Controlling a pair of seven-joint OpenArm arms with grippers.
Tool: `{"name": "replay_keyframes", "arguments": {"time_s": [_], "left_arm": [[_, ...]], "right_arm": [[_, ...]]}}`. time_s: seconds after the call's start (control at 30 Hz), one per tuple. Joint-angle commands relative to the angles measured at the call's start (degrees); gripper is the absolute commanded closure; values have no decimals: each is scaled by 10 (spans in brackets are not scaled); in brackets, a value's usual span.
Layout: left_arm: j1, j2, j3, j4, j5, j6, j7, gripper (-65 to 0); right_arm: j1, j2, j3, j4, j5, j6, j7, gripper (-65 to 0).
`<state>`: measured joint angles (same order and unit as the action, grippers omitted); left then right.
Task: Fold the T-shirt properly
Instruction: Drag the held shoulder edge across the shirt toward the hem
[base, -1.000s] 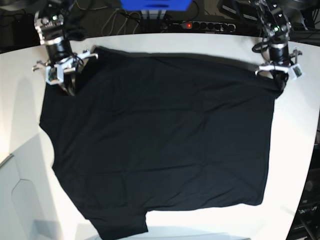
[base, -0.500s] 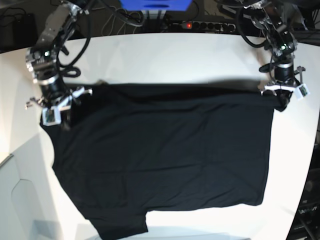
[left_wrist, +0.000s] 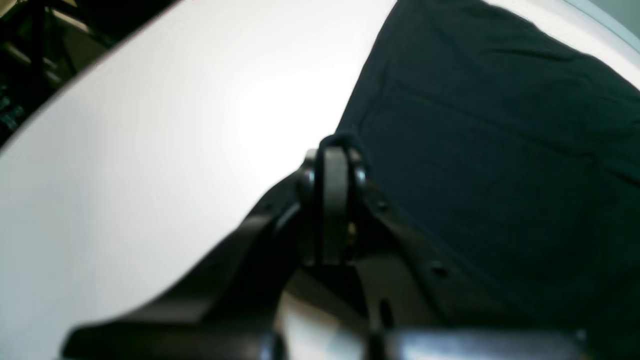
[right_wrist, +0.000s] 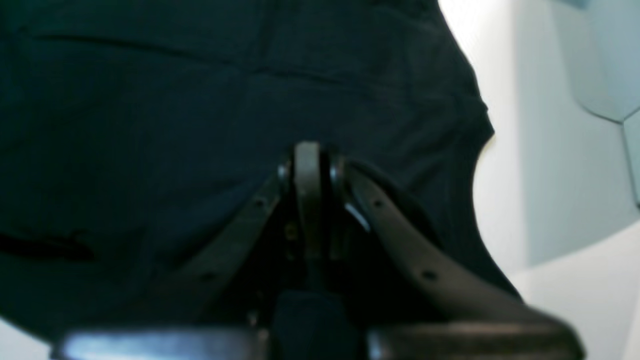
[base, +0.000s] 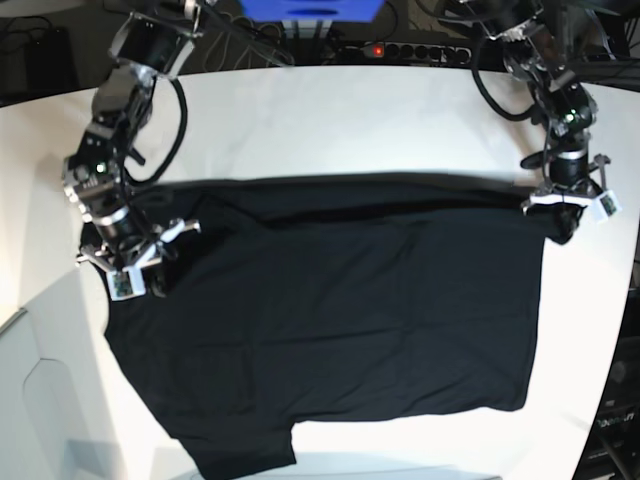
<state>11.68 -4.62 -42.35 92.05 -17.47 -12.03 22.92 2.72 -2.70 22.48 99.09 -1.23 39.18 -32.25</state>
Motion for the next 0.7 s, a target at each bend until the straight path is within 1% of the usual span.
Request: {"name": "replay_keyframes", "arguments": {"time_s": [0.0, 0.13, 0.23, 0.4, 0.57, 0.67], "left_arm": [[-6, -6, -3, 1, -3, 1, -14, -1], [-16, -6, -3, -24, -3, 0, -14, -1], [-17, -6, -3, -25, -3, 2, -14, -1], [-23, -6, -3, -25, -3, 3, -14, -1], [-30, -7, -3, -26, -3, 4, -14, -1], [-46, -18, -3, -28, -3, 4, -13, -1]], "right_arm": [[19, 10, 0, -2, 8, 8, 14, 0], [55, 14, -1, -52, 8, 8, 14, 0], [73, 25, -1, -80, -3, 8, 14, 0], [111, 23, -1, -125, -43, 8, 20, 0], [146, 26, -1, -165, -48, 8, 21, 0], [161, 27, -1, -175, -48, 8, 21, 0]]}}
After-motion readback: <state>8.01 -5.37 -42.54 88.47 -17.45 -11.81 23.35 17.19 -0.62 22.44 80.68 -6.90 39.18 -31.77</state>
